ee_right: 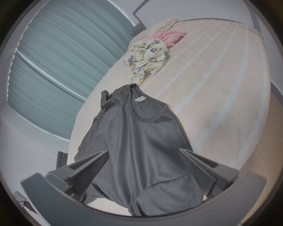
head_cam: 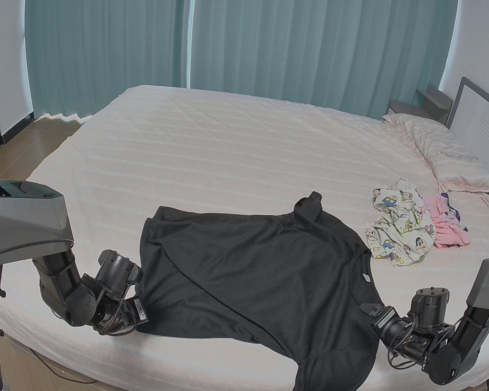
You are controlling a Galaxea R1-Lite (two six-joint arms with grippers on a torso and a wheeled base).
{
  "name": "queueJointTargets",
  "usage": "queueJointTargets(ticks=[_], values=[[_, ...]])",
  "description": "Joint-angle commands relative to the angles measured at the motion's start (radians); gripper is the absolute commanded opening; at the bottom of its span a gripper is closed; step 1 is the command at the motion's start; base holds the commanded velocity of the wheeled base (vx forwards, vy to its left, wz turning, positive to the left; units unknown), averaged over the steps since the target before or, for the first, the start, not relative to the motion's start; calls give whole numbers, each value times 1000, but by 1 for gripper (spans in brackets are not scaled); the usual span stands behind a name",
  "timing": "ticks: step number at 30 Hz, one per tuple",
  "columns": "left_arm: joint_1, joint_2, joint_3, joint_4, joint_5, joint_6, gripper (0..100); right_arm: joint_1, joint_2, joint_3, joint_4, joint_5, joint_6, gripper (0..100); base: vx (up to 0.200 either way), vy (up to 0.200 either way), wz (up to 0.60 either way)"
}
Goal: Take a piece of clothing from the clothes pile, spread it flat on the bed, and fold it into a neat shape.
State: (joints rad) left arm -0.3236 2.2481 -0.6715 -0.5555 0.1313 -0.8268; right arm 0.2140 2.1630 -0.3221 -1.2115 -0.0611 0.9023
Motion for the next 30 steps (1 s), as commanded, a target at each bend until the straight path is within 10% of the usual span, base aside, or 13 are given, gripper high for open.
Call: queueJointTargets(ticks=[1, 29, 30], values=[[14, -97, 87, 19, 1, 41, 0, -4, 14, 28, 0, 3, -39, 100, 0, 0, 0], [113, -170, 194, 6, -107, 81, 0, -107, 155, -12, 10, 172, -272, 100, 0, 0, 0], [113, -170, 193, 6, -107, 80, 0, -107, 163, -25, 12, 172, -272, 0, 0, 0, 0]])
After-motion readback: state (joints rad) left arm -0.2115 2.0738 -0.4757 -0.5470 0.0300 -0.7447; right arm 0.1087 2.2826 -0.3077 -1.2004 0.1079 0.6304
